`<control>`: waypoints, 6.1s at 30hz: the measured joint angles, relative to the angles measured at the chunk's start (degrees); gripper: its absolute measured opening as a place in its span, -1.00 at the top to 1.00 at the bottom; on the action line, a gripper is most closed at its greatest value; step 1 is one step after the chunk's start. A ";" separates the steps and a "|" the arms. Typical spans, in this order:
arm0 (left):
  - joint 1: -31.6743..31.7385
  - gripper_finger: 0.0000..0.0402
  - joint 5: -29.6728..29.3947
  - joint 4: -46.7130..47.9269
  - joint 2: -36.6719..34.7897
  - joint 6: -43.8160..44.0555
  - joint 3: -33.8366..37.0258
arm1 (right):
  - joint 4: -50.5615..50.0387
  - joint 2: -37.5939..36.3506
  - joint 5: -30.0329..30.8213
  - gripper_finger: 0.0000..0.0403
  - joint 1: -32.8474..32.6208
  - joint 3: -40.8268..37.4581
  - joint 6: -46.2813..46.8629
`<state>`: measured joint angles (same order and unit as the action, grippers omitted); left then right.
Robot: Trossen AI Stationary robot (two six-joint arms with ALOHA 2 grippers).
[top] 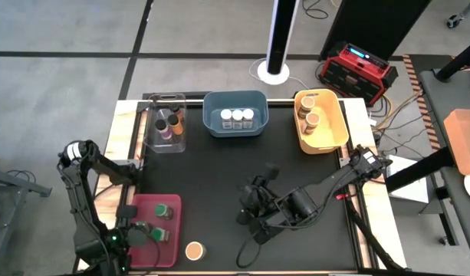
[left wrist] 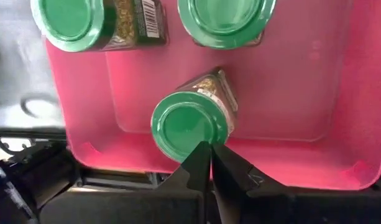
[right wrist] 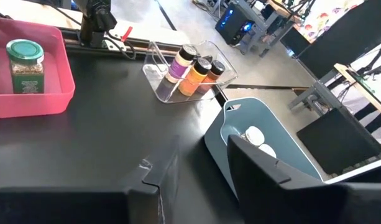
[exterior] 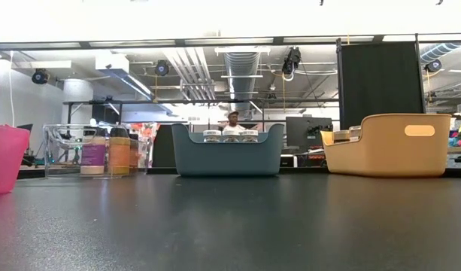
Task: Sort spices by type
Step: Adjust the green seasoning bottle, then put the gold seasoning bottle into the yellow bin
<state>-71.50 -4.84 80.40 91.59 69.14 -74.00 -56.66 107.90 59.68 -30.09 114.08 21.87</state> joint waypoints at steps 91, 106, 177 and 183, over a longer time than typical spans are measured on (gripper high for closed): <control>2.93 1.00 -6.48 -0.47 0.24 1.88 0.65 | 12.63 -0.02 0.33 0.94 -0.04 -8.76 4.11; 2.93 1.00 -5.49 -1.38 1.38 1.91 0.53 | 12.63 -0.02 0.31 0.94 -0.70 -8.78 4.11; 1.16 1.00 -45.20 6.80 1.40 -2.64 -9.77 | 58.47 7.06 -30.29 0.94 -3.54 -16.04 -16.50; 1.14 1.00 -45.20 6.55 1.42 -2.40 -9.75 | 58.82 10.24 -30.12 0.93 -3.58 -11.92 -15.98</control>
<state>-70.36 -50.04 86.95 93.01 66.74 -83.74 2.15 118.14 29.56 -33.67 102.17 5.89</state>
